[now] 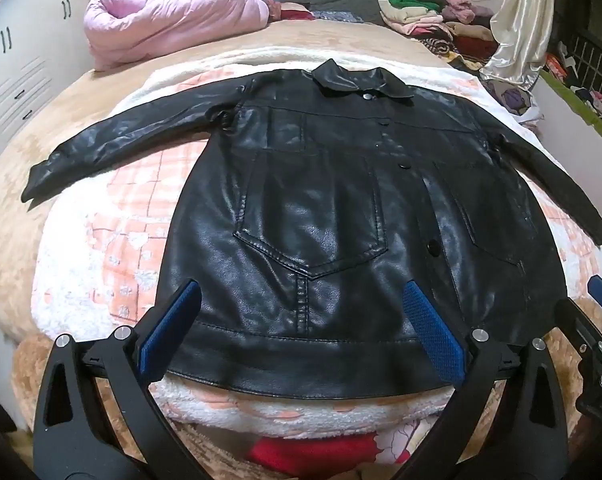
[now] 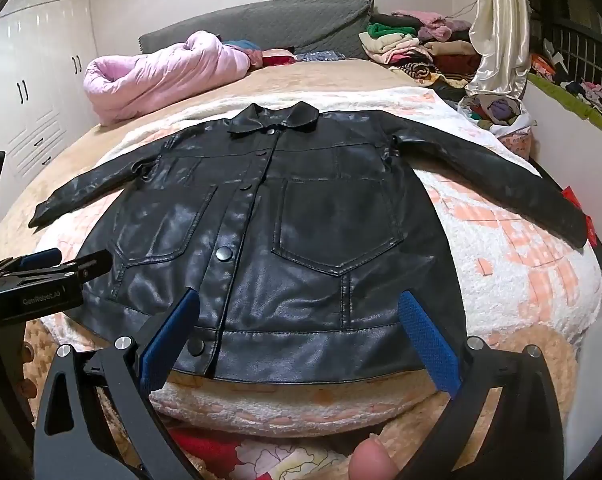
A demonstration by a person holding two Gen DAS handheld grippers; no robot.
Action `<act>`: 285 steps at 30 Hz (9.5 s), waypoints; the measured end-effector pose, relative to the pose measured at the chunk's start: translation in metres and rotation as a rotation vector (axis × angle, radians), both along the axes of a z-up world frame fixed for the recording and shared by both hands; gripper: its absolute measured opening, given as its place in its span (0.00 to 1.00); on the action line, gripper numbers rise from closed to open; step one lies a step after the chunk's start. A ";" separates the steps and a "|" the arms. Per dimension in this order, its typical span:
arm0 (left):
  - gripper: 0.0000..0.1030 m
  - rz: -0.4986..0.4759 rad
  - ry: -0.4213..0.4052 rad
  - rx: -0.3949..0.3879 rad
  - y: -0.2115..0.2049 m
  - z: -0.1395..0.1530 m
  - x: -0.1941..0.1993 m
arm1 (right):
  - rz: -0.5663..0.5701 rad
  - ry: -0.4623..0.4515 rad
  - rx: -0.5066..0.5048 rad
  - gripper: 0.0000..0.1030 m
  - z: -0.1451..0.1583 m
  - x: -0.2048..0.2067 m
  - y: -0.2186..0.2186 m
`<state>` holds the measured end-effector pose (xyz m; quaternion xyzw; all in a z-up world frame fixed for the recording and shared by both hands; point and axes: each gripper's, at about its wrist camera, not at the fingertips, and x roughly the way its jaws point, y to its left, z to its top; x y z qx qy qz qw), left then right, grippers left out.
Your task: Fold large clothes
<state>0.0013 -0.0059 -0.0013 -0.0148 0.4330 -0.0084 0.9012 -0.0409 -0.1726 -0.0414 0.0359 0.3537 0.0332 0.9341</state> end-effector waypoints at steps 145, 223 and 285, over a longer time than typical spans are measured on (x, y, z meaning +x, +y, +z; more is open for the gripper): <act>0.92 -0.092 0.109 -0.165 -0.067 0.009 0.297 | -0.390 -0.348 0.491 0.11 0.090 0.265 -0.298; 0.01 -0.229 -0.163 -0.501 0.089 0.037 0.272 | -0.016 -0.028 0.094 0.44 0.002 0.330 -0.109; 0.80 -0.192 0.051 -0.364 0.075 -0.029 0.245 | 0.146 0.087 0.034 0.95 -0.015 0.277 -0.032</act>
